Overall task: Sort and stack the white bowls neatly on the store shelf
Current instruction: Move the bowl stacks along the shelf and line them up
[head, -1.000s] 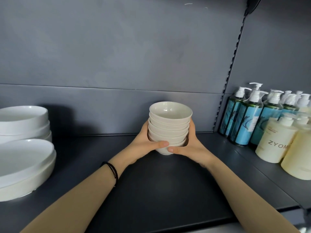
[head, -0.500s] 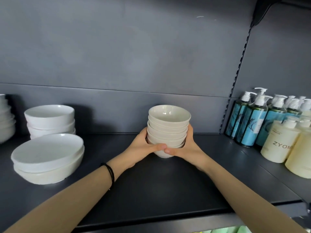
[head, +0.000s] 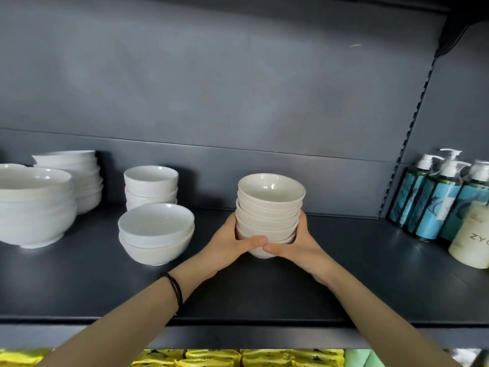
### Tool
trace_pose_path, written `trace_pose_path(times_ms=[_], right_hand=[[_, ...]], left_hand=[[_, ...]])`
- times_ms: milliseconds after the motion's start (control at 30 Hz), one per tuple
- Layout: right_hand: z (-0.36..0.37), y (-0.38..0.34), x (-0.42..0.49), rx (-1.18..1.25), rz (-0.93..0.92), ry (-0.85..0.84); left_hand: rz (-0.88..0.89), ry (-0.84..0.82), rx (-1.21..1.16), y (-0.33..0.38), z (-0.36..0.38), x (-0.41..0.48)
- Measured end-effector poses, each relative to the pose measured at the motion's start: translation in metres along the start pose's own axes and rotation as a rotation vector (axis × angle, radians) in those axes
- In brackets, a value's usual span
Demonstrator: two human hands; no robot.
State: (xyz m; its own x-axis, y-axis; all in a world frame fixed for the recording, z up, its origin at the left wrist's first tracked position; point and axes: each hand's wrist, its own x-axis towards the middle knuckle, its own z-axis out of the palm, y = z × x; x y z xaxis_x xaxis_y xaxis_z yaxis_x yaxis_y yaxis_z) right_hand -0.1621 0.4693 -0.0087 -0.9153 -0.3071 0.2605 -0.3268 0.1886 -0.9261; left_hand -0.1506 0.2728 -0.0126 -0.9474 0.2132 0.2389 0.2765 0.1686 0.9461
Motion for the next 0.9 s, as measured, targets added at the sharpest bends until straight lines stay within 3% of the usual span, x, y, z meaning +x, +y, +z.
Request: trace_pose_path(times_ms=[333,467,633,800,900], right_hand=[[0.023,-0.006,-0.006,0.015,-0.035,0.014],[0.033,-0.005,-0.006,0.024,-0.034,0.044],[0.057,-0.008,-0.001,0.034,-0.055,0.158],[0.083,-0.013,0.005,0.039,-0.078,0.248],[0.095,-0.017,0.009,0.041,-0.062,0.262]], left_hand=[[-0.028,-0.022,0.095,-0.004,-0.022,-0.034],[-0.039,-0.082,0.364,0.004,-0.037,-0.055],[0.077,-0.188,0.661,0.021,-0.078,-0.095],[0.035,-0.110,0.826,0.030,-0.124,-0.137],[-0.049,0.160,1.058,0.030,-0.155,-0.147]])
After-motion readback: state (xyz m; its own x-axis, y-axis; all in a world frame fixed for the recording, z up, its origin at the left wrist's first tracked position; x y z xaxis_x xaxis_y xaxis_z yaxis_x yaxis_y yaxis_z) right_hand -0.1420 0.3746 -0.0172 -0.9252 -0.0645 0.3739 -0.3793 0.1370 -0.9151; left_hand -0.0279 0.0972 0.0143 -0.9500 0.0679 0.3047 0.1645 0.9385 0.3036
